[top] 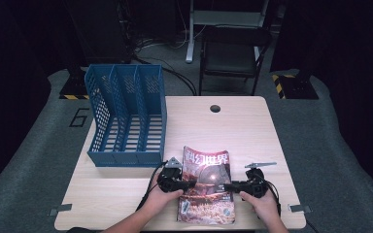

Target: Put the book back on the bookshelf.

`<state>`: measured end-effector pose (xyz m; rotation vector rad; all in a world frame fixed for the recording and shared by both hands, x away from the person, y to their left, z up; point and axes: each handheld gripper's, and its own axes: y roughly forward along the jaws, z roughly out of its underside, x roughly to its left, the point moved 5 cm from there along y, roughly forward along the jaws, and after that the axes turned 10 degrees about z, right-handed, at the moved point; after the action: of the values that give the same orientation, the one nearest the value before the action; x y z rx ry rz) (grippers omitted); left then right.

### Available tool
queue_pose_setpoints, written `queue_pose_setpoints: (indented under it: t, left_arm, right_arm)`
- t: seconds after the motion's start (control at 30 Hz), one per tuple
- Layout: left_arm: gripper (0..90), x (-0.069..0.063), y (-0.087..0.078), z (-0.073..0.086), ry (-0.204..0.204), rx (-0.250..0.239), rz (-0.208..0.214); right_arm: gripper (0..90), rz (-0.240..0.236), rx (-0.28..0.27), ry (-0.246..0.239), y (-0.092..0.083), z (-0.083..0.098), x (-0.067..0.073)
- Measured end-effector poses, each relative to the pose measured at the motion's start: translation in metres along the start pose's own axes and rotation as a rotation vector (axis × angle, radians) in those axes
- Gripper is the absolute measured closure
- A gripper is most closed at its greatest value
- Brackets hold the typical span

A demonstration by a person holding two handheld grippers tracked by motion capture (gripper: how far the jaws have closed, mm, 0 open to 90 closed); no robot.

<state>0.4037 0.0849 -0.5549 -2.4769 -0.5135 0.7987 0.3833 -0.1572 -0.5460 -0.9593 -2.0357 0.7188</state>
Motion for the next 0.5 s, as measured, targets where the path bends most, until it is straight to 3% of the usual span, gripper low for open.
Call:
queue_pose_setpoints:
  t: [0.23,0.3,0.5]
  left_arm:
    - [53.7,0.0005,0.0011,-0.0006,0.006,-0.004,-0.016]
    - [53.7,0.0006,0.0011,-0.0006,0.009,-0.003,-0.016]
    - [53.6,0.0008,0.0005,-0.0005,0.005,0.001,-0.004]
  right_arm:
    - [64.9,-0.034,0.045,-0.017,0.0013,0.0056,0.0031]
    - [65.6,-0.038,0.052,0.002,0.0008,0.0065,0.0046]
    - [68.1,-0.036,0.040,0.001,0.0019,0.0070,0.0030]
